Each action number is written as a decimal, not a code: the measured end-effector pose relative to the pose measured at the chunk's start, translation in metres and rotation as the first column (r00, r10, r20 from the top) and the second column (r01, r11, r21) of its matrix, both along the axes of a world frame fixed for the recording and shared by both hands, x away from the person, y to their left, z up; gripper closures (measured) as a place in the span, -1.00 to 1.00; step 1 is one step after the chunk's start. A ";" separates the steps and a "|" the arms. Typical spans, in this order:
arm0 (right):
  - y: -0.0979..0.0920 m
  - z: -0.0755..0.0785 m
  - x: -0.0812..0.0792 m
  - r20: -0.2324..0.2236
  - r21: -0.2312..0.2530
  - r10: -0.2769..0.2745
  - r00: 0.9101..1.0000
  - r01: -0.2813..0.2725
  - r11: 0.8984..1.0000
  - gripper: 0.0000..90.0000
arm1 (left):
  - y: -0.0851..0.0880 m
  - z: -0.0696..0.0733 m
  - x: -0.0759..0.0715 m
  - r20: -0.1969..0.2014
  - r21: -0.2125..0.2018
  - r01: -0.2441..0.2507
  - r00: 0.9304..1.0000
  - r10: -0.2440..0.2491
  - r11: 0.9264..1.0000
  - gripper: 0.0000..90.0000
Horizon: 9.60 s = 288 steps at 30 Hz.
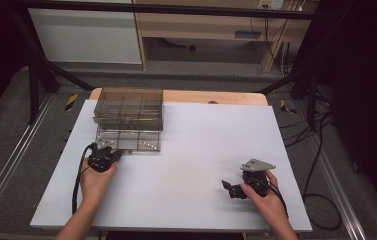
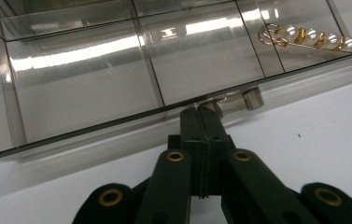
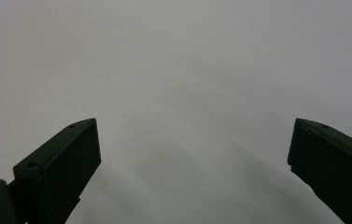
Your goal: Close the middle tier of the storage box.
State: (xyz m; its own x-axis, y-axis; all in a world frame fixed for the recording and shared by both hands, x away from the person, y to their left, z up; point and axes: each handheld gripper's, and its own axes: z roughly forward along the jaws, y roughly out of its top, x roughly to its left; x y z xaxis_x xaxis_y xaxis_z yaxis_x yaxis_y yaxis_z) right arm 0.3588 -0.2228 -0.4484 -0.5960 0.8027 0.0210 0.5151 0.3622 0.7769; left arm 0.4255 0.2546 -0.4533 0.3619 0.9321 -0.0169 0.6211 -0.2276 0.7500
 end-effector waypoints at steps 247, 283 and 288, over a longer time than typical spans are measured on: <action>-0.003 0.000 0.001 0.008 -0.032 0.020 1.000 -0.020 0.999 -0.94 | -0.007 0.048 0.078 0.075 0.051 -0.005 0.997 0.001 0.999 1.00; -0.015 0.010 -0.002 0.090 0.046 -0.060 0.994 0.056 0.997 -0.92 | -0.022 0.080 -0.020 0.245 -0.120 0.142 0.963 -0.109 0.983 -0.77; -0.016 0.011 -0.002 0.089 0.054 -0.065 0.994 0.060 0.997 -0.93 | -0.016 0.086 -0.024 0.243 -0.140 0.132 0.965 -0.096 0.981 -0.91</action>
